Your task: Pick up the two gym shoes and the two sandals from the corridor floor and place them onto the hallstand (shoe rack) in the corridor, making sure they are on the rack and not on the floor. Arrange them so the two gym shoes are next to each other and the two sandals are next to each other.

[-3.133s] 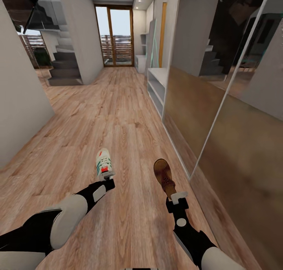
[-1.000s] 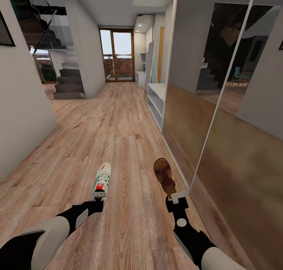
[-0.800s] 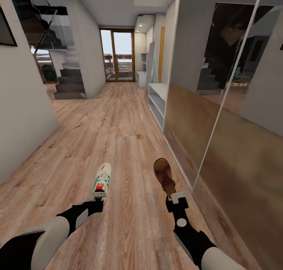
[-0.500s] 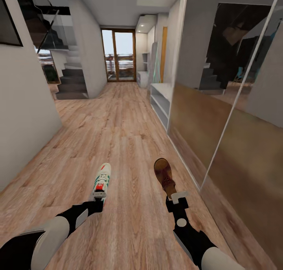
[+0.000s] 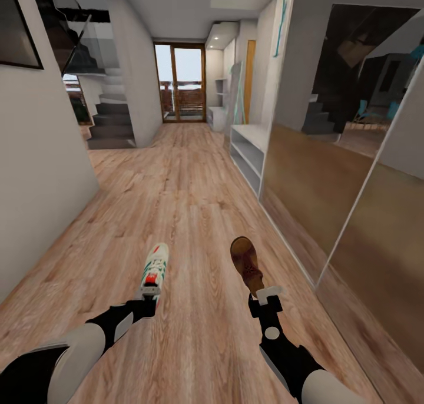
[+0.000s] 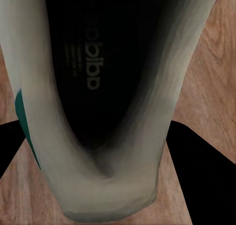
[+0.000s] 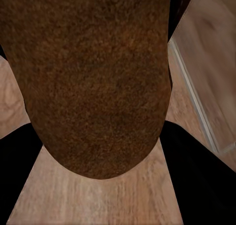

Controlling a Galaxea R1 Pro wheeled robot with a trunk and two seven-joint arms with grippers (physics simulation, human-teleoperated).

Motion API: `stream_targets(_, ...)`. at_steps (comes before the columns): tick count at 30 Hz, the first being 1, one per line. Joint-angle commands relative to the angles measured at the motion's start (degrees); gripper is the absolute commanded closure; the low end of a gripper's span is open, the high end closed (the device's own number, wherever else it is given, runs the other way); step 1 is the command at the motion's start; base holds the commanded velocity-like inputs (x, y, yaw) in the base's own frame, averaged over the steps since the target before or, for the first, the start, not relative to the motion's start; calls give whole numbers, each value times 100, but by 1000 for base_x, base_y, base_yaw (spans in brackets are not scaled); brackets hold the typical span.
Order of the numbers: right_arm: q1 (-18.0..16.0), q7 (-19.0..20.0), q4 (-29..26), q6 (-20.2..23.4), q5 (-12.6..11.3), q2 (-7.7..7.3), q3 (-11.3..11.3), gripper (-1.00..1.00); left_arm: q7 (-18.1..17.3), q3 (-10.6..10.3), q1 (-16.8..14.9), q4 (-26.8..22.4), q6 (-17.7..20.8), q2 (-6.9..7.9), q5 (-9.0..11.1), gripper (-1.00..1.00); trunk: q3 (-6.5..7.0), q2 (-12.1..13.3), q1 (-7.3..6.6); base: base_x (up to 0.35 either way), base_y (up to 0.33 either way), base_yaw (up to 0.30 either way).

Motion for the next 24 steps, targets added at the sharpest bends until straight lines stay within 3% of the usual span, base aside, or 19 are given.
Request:
stream_targets(1,-7,-47,8,-3,16,-1,29,100,-24,41,2,-35,34,-4,-80,100,-5,-2,1,243,189,0)
stream_targets(7,-6,-47,8,-2,16,-1,30,100,-23,12,2,-338,41,-134,-141,100,-5,-2,1,305,148,0)
stream_targets(9,-7,-47,8,-2,16,-1,29,100,-23,-9,2,-434,58,-285,-160,100,-5,-2,1,341,156,0)
stream_targets(12,-5,-47,8,-2,16,-1,31,100,-20,-18,2,-445,53,-338,-167,100,-5,-2,1,345,163,0)
stream_targets(19,-3,-47,8,-12,8,-7,18,100,5,16,2,-454,37,-304,-117,100,-5,-2,1,349,161,0)
stream_targets(24,-2,-52,13,-30,-36,-9,1,100,8,54,2,-406,40,-311,115,100,-5,-2,1,350,118,0)
